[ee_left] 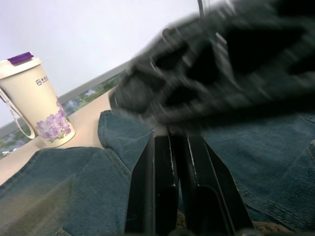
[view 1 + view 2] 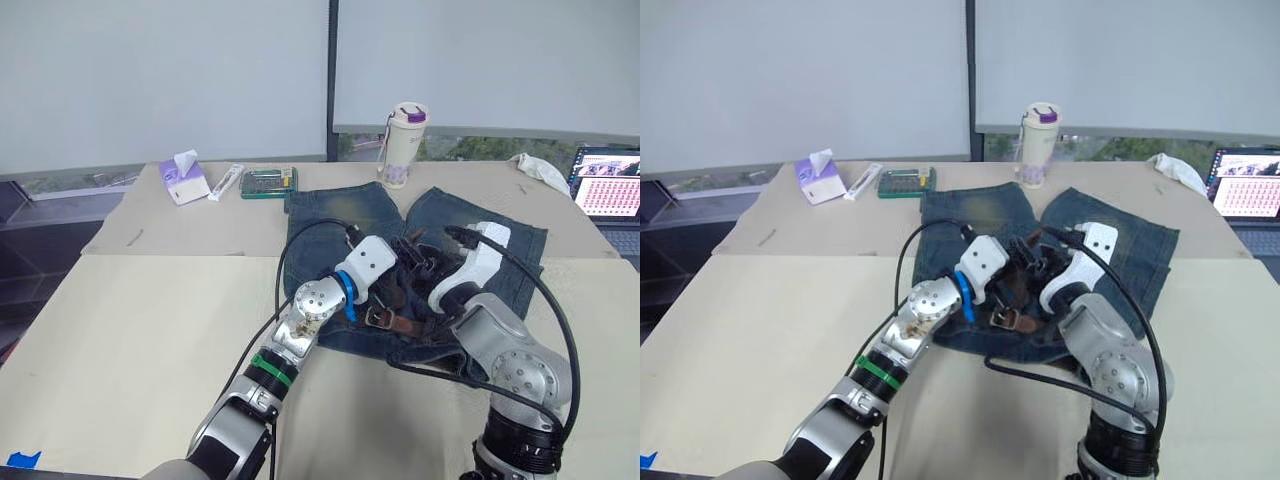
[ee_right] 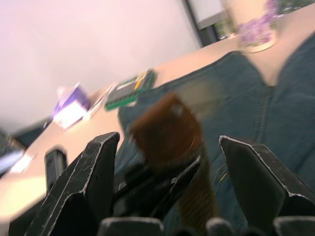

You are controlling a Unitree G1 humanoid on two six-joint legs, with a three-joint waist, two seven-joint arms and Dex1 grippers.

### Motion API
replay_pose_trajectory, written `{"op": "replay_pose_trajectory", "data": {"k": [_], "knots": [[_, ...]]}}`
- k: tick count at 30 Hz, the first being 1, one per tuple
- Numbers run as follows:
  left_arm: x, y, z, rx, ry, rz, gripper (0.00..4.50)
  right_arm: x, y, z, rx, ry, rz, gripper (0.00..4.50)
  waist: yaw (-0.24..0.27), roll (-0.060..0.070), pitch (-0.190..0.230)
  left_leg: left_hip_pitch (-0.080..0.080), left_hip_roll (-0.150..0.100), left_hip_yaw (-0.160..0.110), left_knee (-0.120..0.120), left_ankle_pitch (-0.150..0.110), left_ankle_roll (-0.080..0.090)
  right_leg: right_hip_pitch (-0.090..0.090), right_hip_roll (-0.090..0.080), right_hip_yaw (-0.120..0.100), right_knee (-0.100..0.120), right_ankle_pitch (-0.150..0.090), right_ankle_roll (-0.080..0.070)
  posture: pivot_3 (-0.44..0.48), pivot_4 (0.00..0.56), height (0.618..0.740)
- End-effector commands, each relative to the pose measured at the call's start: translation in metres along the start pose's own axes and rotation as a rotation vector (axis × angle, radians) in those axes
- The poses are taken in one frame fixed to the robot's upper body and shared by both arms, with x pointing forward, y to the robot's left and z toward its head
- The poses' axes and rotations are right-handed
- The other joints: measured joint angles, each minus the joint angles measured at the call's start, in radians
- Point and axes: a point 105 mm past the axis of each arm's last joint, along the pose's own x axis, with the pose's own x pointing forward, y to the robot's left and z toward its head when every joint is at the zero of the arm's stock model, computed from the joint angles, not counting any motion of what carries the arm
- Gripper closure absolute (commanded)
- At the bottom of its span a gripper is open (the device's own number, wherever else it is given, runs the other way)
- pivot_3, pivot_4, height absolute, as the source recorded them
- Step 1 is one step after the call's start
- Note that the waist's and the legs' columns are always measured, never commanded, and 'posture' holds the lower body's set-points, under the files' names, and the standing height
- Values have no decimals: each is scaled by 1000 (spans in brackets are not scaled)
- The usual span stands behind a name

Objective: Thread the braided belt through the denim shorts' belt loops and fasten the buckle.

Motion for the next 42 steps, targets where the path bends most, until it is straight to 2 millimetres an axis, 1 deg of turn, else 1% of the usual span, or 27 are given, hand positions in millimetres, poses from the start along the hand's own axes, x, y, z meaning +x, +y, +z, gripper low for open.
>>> {"op": "replay_pose_trajectory", "data": {"k": [1,3,6,8,10,11,12,15,17,18,20,22,23,24,25,26,27,29,30,31,33,35,37,39,40,42], "knots": [[1,0,13,50,-57,15,4500,0,5,12,-5,-62,-10,1105,-2,0,0,0,0,0,0,0,0,0,0,0,1,0,0,0,150,740],[1,-1,13,55,-60,15,4500,0,5,12,5,-66,-16,1666,-6,0,0,0,0,0,0,1,0,0,0,0,1,0,0,0,150,740],[2,0,12,44,-60,21,4500,0,10,9,2,-59,1,2769,-10,0,0,0,0,0,0,1,0,0,0,0,2,0,0,0,150,740],[1,-1,12,37,-63,14,4500,-1,11,9,2,-58,2,3411,-10,0,0,0,0,0,0,1,0,0,0,0,2,0,0,0,150,740],[0,-2,14,-52,-81,-2,4500,0,11,8,-1,-57,5,3992,-12,0,0,0,0,0,0,1,0,0,0,0,2,0,0,0,150,740],[-1,-3,14,-77,-89,-9,3735,0,11,8,-2,-56,7,4366,-13,0,0,0,0,0,0,1,0,0,0,0,2,0,0,0,150,740],[-1,-3,15,-90,-94,-13,3423,0,12,8,-4,-55,8,4500,-14,0,0,0,0,0,0,1,0,0,0,0,2,0,0,0,150,740],[-5,-5,15,-134,-113,-57,2392,1,9,7,-11,-54,-3,4500,-17,1,0,0,0,0,0,1,0,0,0,0,3,0,0,0,150,740],[-8,-4,19,-127,-137,-78,1738,1,5,8,-11,-57,-18,4500,-19,1,0,0,0,0,1,1,0,0,0,0,3,0,0,0,150,740],[-9,-1,22,-128,-157,-74,1415,1,3,9,-15,-56,-20,4500,-20,1,0,0,0,0,0,1,0,0,0,0,3,0,0,0,150,740],[-14,12,34,-164,-232,-62,724,-2,-5,12,-63,-48,-24,4500,-20,1,0,0,0,0,1,1,1,0,0,0,3,0,0,0,150,740],[-22,25,46,-140,-300,-86,99,-6,-17,16,-101,-35,-29,4500,-19,1,0,0,0,1,1,1,1,0,0,0,3,0,0,0,150,740],[-25,29,49,-120,-319,-107,18,-8,-21,18,-109,-30,-28,4500,-19,1,0,0,0,1,1,1,1,0,0,0,3,0,0,0,150,740],[-28,43,53,-127,-329,-110,18,-13,-28,18,-135,-2,-24,4500,-17,1,0,0,0,1,2,1,1,0,0,-1,3,0,0,0,150,740],[-30,54,57,-138,-337,-111,18,-17,-33,19,-153,20,-20,4500,-16,1,0,-1,0,2,3,1,1,0,0,-1,3,0,0,0,150,740],[-32,71,59,-147,-317,-101,18,-24,-40,19,-187,68,-2,4500,-17,0,0,-2,0,3,4,1,1,0,0,-2,3,0,0,0,150,740],[-34,82,61,-153,-304,-95,18,-30,-44,19,-209,103,12,4500,-16,0,0,-2,0,3,5,1,2,0,1,-2,3,0,0,0,150,740],[-32,97,44,-116,-134,-58,18,-41,-47,18,-237,188,66,4500,-19,1,0,-3,0,4,8,0,4,1,1,-2,3,0,0,0,150,740],[-33,96,31,-115,-31,-89,18,-48,-48,16,-247,241,94,4500,-21,1,-1,-3,0,5,8,-1,5,2,1,-2,3,0,0,0,150,740],[-34,96,22,-118,38,-113,18,-53,-49,14,-253,278,112,4500,-22,1,-1,-1,0,5,8,-1,5,3,1,-2,3,-1,1,0,150,740],[-40,85,21,-144,13,-201,18,-62,-55,10,-284,343,113,4500,-22,1,-1,2,0,5,8,-2,7,7,2,-2,3,-2,1,0,150,740],[-48,68,9,-171,46,-314,18,-68,-68,9,-343,385,70,4500,-20,1,-1,3,0,5,8,-2,7,9,1,-2,2,-2,1,0,150,740],[-57,48,-2,-239,79,-441,18,-70,-77,14,-371,385,40,4500,-20,1,0,2,0,5,8,-2,7,9,1,-2,2,-2,1,0,150,740],[-60,38,-5,-282,72,-494,18,-70,-80,20,-369,369,33,4500,-21,0,0,2,0,5,9,-2,7,8,1,-1,2,-2,1,0,150,740],[-60,36,-5,-289,67,-505,582,-70,-80,21,-366,362,32,4500,-20,0,0,2,0,5,9,-2,7,8,1,-1,3,-2,1,0,150,740],[-59,34,-14,-283,94,-495,1150,-69,-81,23,-369,353,26,4500,-19,-1,1,2,1,5,9,-2,7,8,1,-2,3,-2,1,0,150,740]]}}
